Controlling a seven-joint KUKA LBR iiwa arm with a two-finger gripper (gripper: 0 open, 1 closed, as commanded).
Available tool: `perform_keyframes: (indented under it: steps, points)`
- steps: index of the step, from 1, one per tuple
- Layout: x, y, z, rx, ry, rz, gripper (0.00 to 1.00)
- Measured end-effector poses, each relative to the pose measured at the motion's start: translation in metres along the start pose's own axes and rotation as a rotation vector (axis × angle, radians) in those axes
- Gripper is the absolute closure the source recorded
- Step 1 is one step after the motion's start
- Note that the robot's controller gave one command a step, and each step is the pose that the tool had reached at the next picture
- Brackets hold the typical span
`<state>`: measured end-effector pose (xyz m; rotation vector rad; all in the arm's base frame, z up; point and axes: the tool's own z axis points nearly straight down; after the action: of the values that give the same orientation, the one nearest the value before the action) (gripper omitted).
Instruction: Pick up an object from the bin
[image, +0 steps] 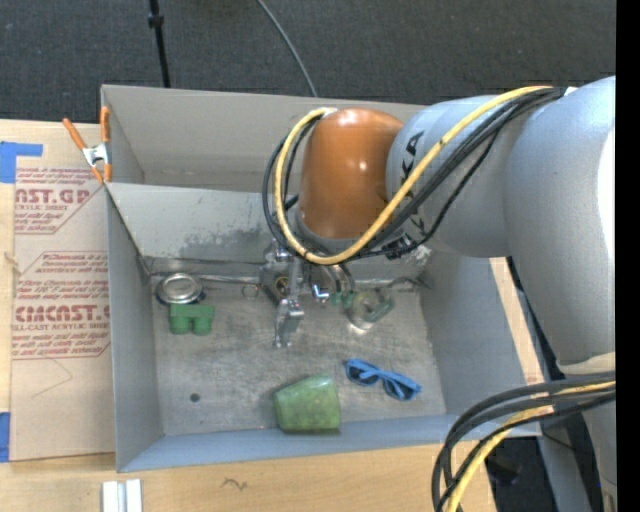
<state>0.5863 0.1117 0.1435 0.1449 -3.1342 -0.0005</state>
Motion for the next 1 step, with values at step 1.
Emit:
perform_keyframes:
  steps: [1]
  points:
    - [0.0758,-0.0159,0.0208,-0.007,-0.031,0.112,0.0]
